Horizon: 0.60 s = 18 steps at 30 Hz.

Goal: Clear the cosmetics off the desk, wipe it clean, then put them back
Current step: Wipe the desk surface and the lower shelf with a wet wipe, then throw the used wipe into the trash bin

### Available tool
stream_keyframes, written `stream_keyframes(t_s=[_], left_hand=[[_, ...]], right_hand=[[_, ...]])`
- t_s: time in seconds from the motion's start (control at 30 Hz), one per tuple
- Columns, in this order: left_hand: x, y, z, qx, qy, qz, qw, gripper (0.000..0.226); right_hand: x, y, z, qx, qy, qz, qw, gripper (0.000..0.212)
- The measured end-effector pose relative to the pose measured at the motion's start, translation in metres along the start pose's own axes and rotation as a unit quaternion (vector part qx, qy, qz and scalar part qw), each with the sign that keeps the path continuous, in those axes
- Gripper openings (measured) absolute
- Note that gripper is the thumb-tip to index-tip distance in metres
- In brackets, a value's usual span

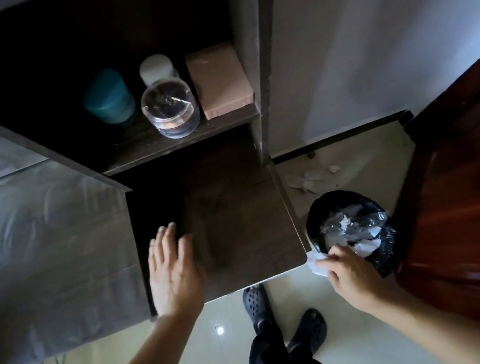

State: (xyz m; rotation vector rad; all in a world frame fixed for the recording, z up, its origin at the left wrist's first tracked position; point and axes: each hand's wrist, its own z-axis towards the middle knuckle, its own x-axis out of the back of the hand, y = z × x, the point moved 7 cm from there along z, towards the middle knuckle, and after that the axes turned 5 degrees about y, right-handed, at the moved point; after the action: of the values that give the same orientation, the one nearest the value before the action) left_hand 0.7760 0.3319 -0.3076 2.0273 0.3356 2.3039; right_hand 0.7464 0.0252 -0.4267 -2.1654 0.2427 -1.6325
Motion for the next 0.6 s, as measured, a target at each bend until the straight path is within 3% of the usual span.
stream_keyframes(t_s=[0.1, 0.23, 0.43, 0.6], left_hand=[[-0.03, 0.066, 0.0, -0.049, -0.071, -0.059, 0.995, 0.035], [-0.068, 0.153, 0.003, -0.111, -0.138, -0.118, 0.977, 0.027], [-0.126, 0.237, 0.018, -0.205, -0.195, -0.125, 0.951, 0.025], [-0.198, 0.235, 0.022, -0.281, -0.26, 0.01, 0.924, 0.006]], right_hand=[[0.001, 0.053, -0.006, -0.173, 0.012, 0.06, 0.983, 0.023], [0.01, 0.122, -0.022, -0.392, 0.077, 0.187, 0.898, 0.031], [-0.008, 0.196, -0.029, -0.54, 0.078, 0.226, 0.807, 0.022], [-0.066, 0.25, -0.021, -0.61, 0.069, 0.226, 0.756, 0.018]])
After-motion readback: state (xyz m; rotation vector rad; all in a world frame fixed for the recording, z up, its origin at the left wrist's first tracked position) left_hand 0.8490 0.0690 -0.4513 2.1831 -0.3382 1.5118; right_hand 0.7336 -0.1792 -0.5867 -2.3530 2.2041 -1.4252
